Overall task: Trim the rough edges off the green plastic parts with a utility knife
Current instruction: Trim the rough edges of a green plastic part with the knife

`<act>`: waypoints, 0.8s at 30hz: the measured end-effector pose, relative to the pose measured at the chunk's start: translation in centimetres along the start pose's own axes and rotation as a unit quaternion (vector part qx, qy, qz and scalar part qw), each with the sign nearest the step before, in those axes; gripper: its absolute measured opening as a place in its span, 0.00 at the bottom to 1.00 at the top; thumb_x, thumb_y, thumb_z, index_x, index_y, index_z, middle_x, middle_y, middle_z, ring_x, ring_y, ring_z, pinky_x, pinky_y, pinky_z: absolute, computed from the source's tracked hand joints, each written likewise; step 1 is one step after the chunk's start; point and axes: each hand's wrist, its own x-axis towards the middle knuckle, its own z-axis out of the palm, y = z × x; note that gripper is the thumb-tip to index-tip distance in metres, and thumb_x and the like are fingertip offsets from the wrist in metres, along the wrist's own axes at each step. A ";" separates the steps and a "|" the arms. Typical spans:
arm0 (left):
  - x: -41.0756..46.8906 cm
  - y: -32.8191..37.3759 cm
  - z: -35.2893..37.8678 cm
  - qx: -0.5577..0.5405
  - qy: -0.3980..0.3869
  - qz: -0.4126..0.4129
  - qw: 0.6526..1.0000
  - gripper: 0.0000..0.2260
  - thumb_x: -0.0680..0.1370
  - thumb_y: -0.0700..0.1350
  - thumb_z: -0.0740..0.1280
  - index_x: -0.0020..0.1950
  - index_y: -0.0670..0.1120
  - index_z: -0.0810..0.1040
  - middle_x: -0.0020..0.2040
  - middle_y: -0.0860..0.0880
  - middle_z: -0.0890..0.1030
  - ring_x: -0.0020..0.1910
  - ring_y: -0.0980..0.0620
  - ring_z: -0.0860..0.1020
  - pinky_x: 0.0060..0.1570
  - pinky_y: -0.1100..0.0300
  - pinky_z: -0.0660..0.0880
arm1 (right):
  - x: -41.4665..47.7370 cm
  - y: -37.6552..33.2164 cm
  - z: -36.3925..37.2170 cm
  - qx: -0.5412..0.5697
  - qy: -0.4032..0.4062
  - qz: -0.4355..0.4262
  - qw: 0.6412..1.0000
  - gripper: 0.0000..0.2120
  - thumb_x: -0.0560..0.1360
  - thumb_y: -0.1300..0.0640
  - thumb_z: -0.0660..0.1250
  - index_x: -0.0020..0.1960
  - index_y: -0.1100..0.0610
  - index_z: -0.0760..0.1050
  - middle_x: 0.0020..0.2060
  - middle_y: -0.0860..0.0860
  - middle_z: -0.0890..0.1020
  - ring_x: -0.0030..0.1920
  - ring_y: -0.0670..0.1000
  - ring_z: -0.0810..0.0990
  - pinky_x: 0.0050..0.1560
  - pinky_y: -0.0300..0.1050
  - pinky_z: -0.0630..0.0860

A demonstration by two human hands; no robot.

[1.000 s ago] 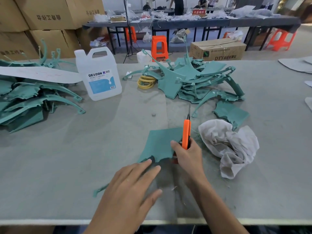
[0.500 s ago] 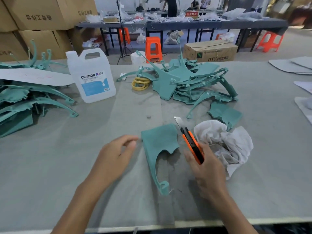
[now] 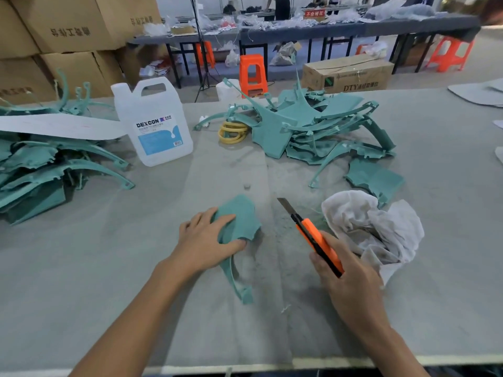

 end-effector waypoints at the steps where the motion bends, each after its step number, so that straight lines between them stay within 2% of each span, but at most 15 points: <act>1: -0.6 -0.7 0.1 -0.016 0.008 -0.012 1.000 0.42 0.65 0.80 0.51 0.77 0.64 0.61 0.81 0.51 0.57 0.78 0.50 0.54 0.72 0.48 0.52 | -0.1 -0.2 0.0 -0.002 -0.010 -0.011 1.000 0.18 0.76 0.41 0.69 0.65 0.38 0.76 0.43 0.32 0.79 0.49 0.31 0.71 0.56 0.34 0.70; 2: -1.1 -1.2 0.3 -0.034 0.011 -0.018 0.999 0.42 0.66 0.80 0.50 0.77 0.64 0.61 0.81 0.50 0.55 0.79 0.51 0.52 0.73 0.48 0.51 | 0.0 -0.4 0.1 -0.001 -0.031 -0.018 0.999 0.17 0.75 0.42 0.70 0.64 0.39 0.77 0.45 0.35 0.82 0.50 0.33 0.75 0.51 0.35 0.71; 4: -1.8 -1.4 1.0 -0.049 0.021 -0.022 0.998 0.41 0.67 0.79 0.48 0.77 0.64 0.60 0.82 0.50 0.52 0.80 0.51 0.48 0.75 0.49 0.48 | 0.1 -0.7 0.3 -0.021 -0.060 -0.045 0.997 0.15 0.74 0.45 0.73 0.60 0.41 0.80 0.46 0.41 0.84 0.48 0.45 0.82 0.44 0.44 0.76; 6: -1.9 -1.3 1.5 -0.043 0.040 -0.018 0.998 0.39 0.69 0.79 0.46 0.78 0.64 0.59 0.83 0.50 0.51 0.80 0.52 0.48 0.76 0.50 0.47 | 0.3 -1.0 0.6 -0.063 -0.078 -0.071 0.992 0.13 0.74 0.44 0.73 0.58 0.43 0.81 0.45 0.43 0.83 0.47 0.50 0.83 0.40 0.49 0.78; 10: -1.9 -1.4 1.8 -0.039 0.057 -0.016 0.997 0.37 0.71 0.77 0.47 0.78 0.65 0.59 0.82 0.51 0.53 0.80 0.53 0.48 0.77 0.50 0.48 | 0.5 -1.5 1.0 -0.099 -0.107 -0.102 0.984 0.14 0.76 0.40 0.68 0.59 0.41 0.80 0.43 0.42 0.81 0.47 0.50 0.81 0.38 0.48 0.77; 15: -1.8 -1.6 2.0 -0.050 0.061 -0.015 0.997 0.37 0.71 0.78 0.49 0.77 0.65 0.60 0.82 0.51 0.53 0.80 0.53 0.49 0.77 0.51 0.48 | 0.7 -1.9 1.7 -0.110 -0.119 -0.102 0.981 0.12 0.78 0.40 0.67 0.59 0.40 0.79 0.42 0.42 0.79 0.47 0.49 0.80 0.37 0.46 0.73; 20: -1.8 -1.6 1.9 -0.066 0.064 -0.015 0.996 0.37 0.71 0.77 0.50 0.78 0.65 0.61 0.82 0.51 0.53 0.80 0.53 0.50 0.77 0.51 0.48 | 0.4 -2.0 2.7 -0.131 -0.071 -0.106 0.983 0.09 0.76 0.43 0.69 0.55 0.43 0.80 0.39 0.44 0.79 0.42 0.54 0.79 0.33 0.48 0.74; 22: -1.9 -1.6 1.9 -0.067 0.063 -0.015 0.996 0.37 0.71 0.77 0.50 0.78 0.65 0.61 0.82 0.50 0.53 0.80 0.53 0.50 0.77 0.51 0.48 | 0.3 -1.9 3.0 -0.147 -0.035 -0.121 0.981 0.08 0.78 0.45 0.69 0.54 0.46 0.81 0.37 0.45 0.80 0.39 0.55 0.78 0.35 0.48 0.75; 24: -1.9 -1.6 1.9 -0.067 0.064 -0.013 0.996 0.37 0.71 0.77 0.50 0.78 0.64 0.61 0.82 0.50 0.54 0.80 0.53 0.50 0.77 0.50 0.49 | 0.6 -1.4 3.1 -0.133 -0.017 -0.105 0.985 0.12 0.78 0.44 0.67 0.55 0.49 0.83 0.38 0.48 0.82 0.38 0.58 0.77 0.39 0.50 0.75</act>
